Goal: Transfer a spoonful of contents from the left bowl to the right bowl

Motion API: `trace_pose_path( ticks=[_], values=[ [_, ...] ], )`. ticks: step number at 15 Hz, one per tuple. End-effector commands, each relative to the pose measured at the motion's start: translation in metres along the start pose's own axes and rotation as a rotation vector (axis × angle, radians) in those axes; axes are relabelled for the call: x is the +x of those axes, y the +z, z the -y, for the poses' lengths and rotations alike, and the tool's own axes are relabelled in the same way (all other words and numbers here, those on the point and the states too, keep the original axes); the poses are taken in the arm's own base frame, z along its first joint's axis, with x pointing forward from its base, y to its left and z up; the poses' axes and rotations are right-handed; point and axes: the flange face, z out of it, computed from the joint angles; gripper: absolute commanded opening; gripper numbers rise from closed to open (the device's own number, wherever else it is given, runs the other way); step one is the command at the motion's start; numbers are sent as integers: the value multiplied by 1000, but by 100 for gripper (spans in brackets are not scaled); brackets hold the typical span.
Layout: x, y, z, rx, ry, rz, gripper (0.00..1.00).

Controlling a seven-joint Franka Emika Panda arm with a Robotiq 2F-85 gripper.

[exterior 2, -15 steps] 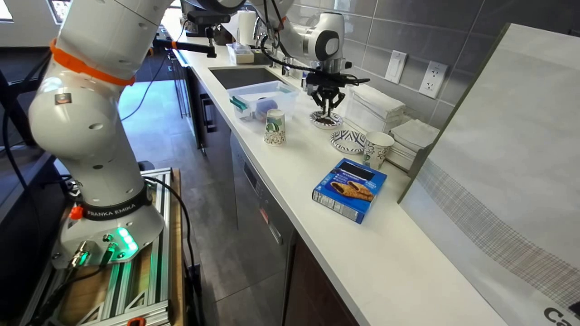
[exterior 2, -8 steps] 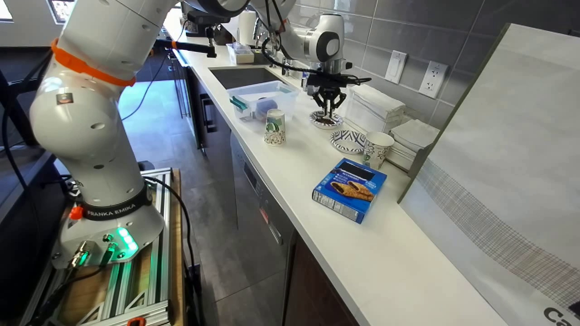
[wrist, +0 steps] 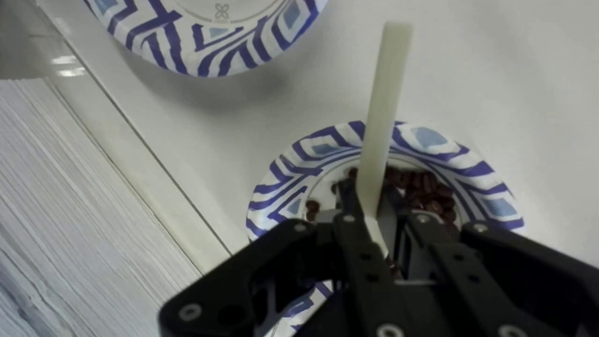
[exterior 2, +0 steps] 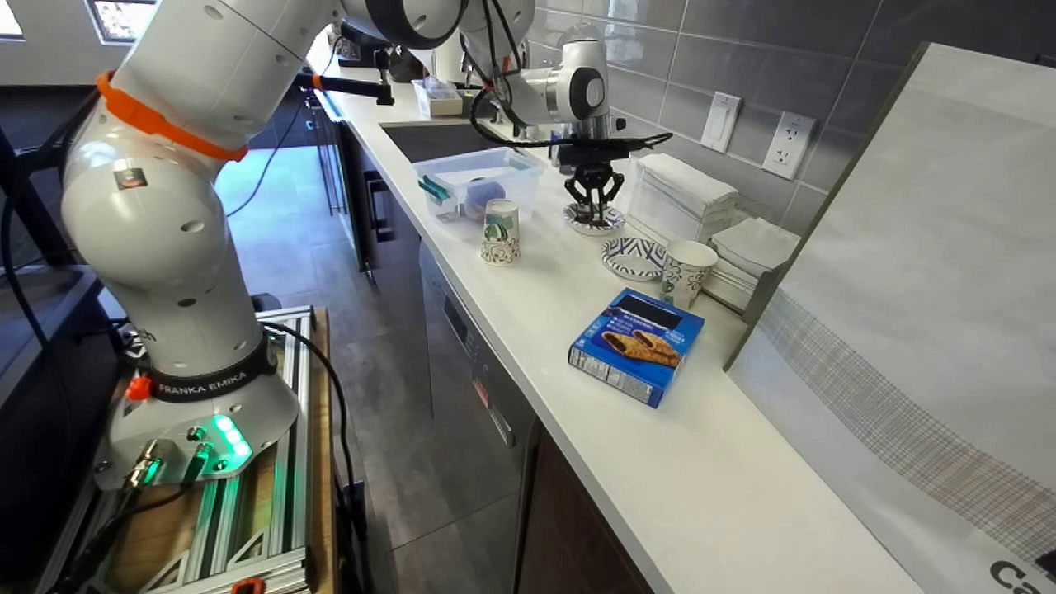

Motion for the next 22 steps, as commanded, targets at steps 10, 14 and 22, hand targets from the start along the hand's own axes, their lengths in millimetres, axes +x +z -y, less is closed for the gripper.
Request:
trace_pose_path(
  ticks=[10,14,22],
  values=[
    [18,28,-11,-188,-221,94,4],
    [28,35,-1,-212,-282,115,4],
    [45,34,17,-198,-342,95,4]
  ],
)
